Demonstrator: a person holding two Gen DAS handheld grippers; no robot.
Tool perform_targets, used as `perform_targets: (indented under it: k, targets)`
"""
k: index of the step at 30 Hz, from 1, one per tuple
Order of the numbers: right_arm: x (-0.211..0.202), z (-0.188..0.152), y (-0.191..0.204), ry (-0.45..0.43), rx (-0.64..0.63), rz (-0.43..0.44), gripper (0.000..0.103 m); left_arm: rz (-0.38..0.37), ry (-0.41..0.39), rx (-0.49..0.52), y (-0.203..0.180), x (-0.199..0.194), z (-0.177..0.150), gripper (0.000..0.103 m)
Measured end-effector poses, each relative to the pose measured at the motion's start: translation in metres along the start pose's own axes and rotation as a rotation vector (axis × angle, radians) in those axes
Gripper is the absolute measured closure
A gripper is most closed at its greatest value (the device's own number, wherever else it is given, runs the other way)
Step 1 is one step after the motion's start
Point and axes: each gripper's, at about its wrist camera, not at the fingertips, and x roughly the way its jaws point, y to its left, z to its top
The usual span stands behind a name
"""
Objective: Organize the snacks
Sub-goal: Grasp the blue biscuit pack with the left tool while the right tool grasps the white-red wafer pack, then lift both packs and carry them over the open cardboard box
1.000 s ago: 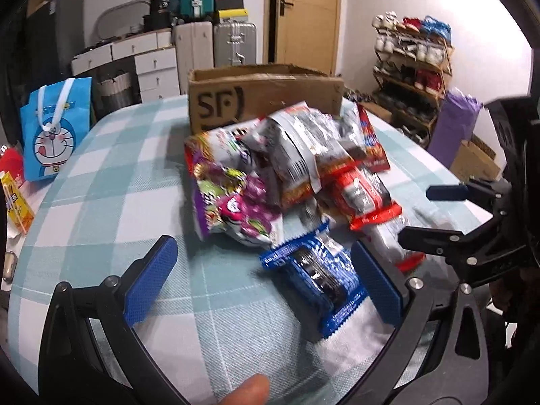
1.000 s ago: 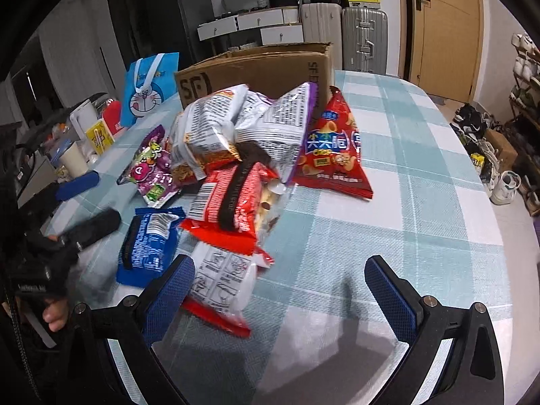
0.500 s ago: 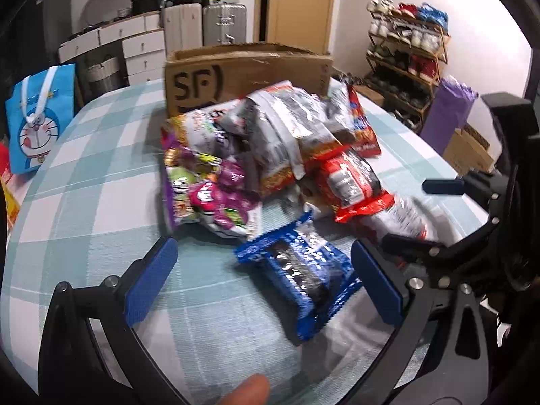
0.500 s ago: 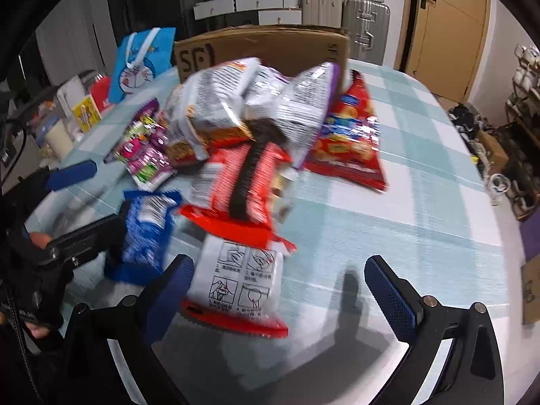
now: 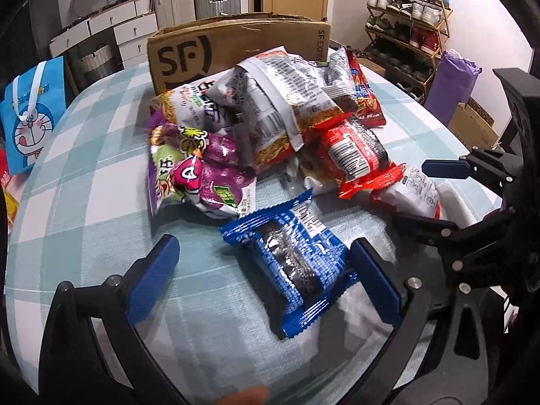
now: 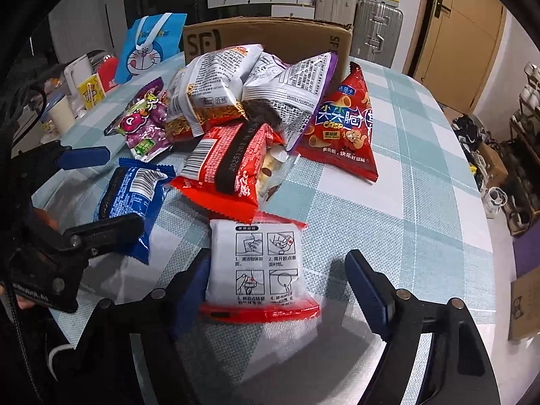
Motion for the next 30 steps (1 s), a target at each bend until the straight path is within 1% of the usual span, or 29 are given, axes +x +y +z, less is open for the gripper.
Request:
perform_targets:
  k: [3, 5, 7, 9, 10, 11, 12, 13, 14, 15, 17, 22, 30]
  targets:
    - [-0.002, -0.004, 0.000, 0.000, 0.004, 0.002, 0.022, -0.031, 0.001, -0.012, 0.000, -0.001, 0.003, 0.006]
    - [-0.002, -0.004, -0.002, -0.005, 0.012, 0.009, 0.022, -0.046, 0.006, -0.004, -0.003, -0.002, 0.004, 0.015]
    - [-0.003, -0.007, -0.003, -0.008, 0.019, 0.020, 0.022, -0.044, 0.023, 0.005, -0.009, 0.001, 0.003, 0.022]
    - [-0.003, -0.007, -0.004, -0.008, 0.024, 0.025, 0.022, -0.037, 0.028, 0.012, -0.012, 0.004, 0.002, 0.031]
    - [-0.003, -0.007, -0.004, -0.011, 0.024, 0.028, 0.022, -0.042, 0.030, 0.011, -0.012, 0.005, 0.001, 0.041]
    - [-0.004, -0.008, -0.004, -0.013, 0.024, 0.029, 0.025, -0.055, 0.032, 0.010, -0.012, 0.006, 0.000, 0.047]
    - [-0.004, -0.008, -0.004, -0.015, 0.022, 0.034, 0.028, -0.066, 0.030, 0.009, -0.012, 0.005, -0.001, 0.049]
    - [-0.005, -0.008, -0.004, -0.020, 0.021, 0.042, 0.030, -0.072, 0.023, 0.009, -0.011, 0.005, -0.003, 0.051]
    - [-0.006, -0.009, -0.004, -0.022, 0.023, 0.045, 0.033, -0.080, 0.016, 0.011, -0.011, 0.003, -0.004, 0.061]
    - [-0.007, -0.009, -0.005, -0.027, 0.026, 0.050, 0.035, -0.095, 0.014, 0.011, -0.010, 0.002, -0.005, 0.062]
    - [-0.009, -0.010, -0.006, -0.033, 0.031, 0.069, 0.044, -0.104, 0.008, 0.005, -0.008, 0.001, -0.008, 0.062]
    - [-0.014, -0.013, -0.004, -0.068, 0.026, 0.086, 0.052, -0.123, -0.019, -0.006, 0.000, -0.011, -0.010, 0.062]
    - [-0.025, -0.022, -0.002, -0.097, 0.020, 0.088, 0.055, -0.132, -0.073, -0.033, 0.015, -0.034, -0.010, 0.062]
